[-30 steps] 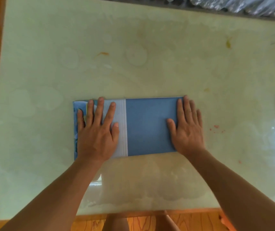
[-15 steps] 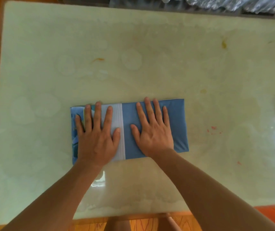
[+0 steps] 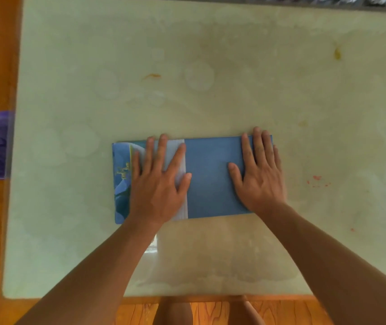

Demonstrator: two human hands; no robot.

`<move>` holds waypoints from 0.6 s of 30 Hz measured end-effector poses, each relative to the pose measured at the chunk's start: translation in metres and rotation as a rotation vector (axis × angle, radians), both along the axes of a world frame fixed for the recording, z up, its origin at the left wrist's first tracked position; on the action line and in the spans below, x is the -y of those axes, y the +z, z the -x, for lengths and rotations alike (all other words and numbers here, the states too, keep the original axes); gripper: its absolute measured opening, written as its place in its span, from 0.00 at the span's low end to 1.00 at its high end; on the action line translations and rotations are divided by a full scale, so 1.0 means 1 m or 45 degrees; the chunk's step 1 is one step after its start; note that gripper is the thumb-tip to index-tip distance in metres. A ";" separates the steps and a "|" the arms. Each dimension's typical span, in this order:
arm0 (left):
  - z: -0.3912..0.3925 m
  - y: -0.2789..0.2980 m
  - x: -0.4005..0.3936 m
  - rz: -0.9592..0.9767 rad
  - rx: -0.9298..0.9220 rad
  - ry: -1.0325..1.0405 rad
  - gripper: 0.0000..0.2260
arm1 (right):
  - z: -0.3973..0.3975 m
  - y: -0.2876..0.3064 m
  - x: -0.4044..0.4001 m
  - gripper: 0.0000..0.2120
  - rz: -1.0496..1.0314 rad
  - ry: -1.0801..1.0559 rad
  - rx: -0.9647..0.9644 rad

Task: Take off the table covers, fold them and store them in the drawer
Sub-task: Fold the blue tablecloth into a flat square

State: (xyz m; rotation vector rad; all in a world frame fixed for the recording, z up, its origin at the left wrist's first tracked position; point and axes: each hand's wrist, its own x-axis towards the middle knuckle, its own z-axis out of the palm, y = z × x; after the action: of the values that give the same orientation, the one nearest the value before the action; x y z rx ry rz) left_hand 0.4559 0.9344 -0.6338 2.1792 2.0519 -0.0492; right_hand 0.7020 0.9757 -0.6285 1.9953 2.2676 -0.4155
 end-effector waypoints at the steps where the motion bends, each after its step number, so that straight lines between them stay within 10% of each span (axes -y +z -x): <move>1: 0.012 0.000 0.004 -0.001 -0.041 0.068 0.29 | 0.001 0.001 -0.001 0.36 0.014 0.011 -0.009; 18: 0.045 0.013 0.007 0.167 0.228 0.173 0.30 | -0.001 0.015 -0.008 0.36 0.154 0.027 -0.111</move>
State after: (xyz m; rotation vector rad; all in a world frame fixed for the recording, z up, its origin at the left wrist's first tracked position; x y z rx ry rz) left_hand 0.4114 0.9272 -0.6206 1.8903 2.0296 0.0245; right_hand 0.7028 0.9842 -0.6133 1.9289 2.2520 -0.6331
